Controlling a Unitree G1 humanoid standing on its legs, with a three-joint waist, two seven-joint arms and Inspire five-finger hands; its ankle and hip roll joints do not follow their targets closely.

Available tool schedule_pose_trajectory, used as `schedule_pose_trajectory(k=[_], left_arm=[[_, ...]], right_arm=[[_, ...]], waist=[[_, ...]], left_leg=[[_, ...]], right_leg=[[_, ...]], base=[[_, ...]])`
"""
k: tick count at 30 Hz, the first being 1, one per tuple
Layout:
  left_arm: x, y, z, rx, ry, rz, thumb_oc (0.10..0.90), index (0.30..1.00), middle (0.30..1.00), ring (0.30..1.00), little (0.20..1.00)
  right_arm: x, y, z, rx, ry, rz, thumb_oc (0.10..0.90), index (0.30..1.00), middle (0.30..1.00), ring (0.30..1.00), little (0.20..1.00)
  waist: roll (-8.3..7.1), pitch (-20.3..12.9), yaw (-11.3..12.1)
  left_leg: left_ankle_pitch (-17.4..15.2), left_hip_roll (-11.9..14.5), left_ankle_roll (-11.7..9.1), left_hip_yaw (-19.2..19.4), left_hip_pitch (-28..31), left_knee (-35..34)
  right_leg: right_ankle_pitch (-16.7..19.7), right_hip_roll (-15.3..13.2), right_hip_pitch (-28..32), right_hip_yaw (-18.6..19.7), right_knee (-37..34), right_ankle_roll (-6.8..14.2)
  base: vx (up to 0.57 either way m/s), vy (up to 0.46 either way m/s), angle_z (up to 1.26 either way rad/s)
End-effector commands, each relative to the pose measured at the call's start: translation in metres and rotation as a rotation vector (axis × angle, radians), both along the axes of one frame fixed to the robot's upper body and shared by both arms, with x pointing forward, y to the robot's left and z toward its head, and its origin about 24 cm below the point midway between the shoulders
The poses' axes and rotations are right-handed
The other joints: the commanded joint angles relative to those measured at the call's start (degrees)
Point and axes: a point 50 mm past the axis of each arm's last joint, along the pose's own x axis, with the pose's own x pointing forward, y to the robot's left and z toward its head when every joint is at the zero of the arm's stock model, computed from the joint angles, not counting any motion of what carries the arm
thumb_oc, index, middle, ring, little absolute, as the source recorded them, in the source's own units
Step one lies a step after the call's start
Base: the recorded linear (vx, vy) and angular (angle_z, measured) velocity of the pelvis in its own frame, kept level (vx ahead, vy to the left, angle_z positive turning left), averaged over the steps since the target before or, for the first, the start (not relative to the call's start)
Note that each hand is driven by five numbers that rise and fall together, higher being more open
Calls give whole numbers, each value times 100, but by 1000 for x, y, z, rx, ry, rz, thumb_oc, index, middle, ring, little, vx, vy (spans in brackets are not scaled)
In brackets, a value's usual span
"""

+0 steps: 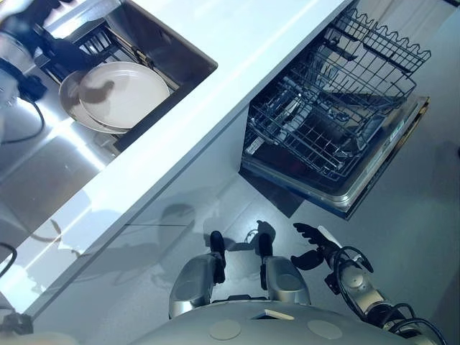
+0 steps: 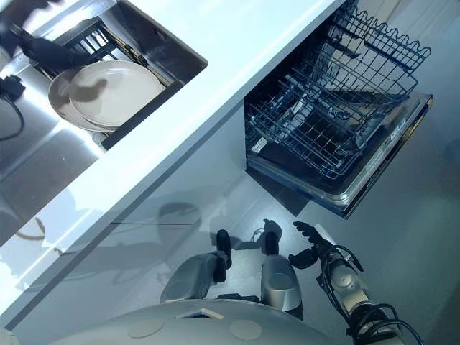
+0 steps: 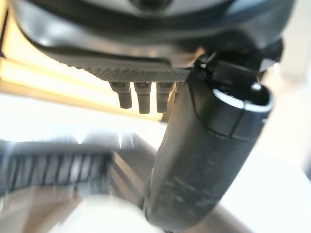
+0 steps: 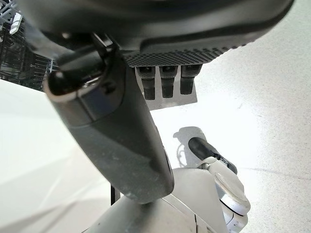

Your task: Pick up plates and place into dishwasher.

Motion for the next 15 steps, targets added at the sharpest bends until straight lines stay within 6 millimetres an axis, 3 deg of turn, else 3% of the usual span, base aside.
schedule_pose_trajectory(k=[1,15], left_arm=[[-18,5,53,-8,-246,-20,800,900,900,900,900],[-28,-9,35,91,-155,-83,800,900,900,900,900]], right_arm=[[-21,-17,2,-42,3,-7,800,900,900,900,900],[-23,-18,-1,-55,24,17,800,900,900,900,900]], waist=[[224,-528,62],[236,-611,165]], left_leg=[[-592,-403,52,-15,804,-641],[-543,-378,15,5,981,-882]], right_leg=[[-567,356,-324,-242,443,244],[-460,364,-165,-423,290,242]], base=[[-40,-14,1],[-37,-19,2]])
